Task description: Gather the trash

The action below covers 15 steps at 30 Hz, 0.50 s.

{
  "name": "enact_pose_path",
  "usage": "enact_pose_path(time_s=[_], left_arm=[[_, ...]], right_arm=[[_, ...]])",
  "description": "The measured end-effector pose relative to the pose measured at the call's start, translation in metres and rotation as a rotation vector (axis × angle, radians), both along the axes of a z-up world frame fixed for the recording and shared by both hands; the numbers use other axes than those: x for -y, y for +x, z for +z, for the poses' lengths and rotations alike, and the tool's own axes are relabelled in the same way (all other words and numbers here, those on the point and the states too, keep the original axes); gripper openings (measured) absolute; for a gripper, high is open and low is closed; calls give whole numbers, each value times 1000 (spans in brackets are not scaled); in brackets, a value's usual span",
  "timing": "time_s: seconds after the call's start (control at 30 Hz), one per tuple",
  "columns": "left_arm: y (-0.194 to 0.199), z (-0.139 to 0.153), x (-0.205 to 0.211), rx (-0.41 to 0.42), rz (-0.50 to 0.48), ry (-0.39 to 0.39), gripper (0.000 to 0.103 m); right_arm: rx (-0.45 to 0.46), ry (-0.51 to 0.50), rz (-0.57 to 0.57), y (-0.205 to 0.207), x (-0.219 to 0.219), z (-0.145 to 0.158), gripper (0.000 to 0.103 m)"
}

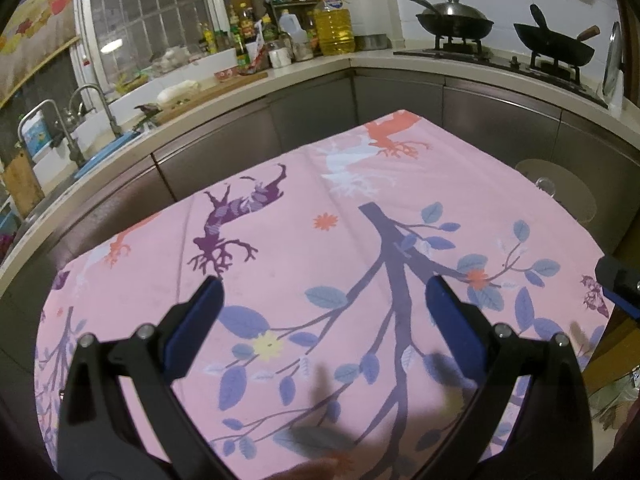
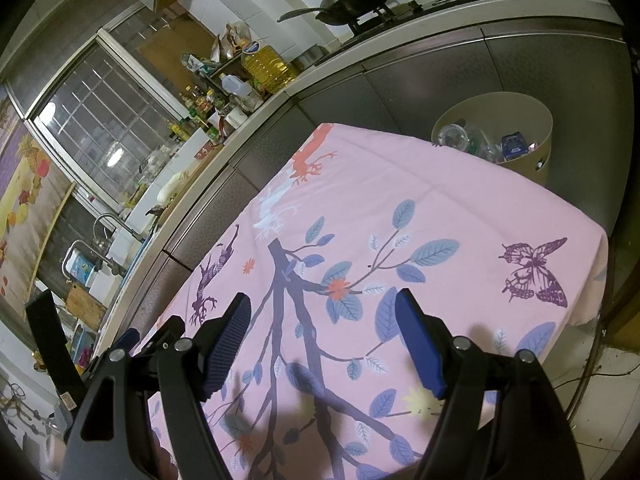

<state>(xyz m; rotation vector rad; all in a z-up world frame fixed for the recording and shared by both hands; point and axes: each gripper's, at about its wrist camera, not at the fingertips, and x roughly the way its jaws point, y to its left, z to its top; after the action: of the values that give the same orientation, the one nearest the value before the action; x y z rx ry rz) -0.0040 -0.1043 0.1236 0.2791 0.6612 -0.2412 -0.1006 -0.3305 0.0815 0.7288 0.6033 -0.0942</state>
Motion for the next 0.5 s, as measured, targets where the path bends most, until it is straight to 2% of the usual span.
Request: enact_pose_path(time_s=[0.5], left_arm=[[2,-9,1,-17,12,37,97]], right_arm=[[2,2,-3,-1,0,-1,72]])
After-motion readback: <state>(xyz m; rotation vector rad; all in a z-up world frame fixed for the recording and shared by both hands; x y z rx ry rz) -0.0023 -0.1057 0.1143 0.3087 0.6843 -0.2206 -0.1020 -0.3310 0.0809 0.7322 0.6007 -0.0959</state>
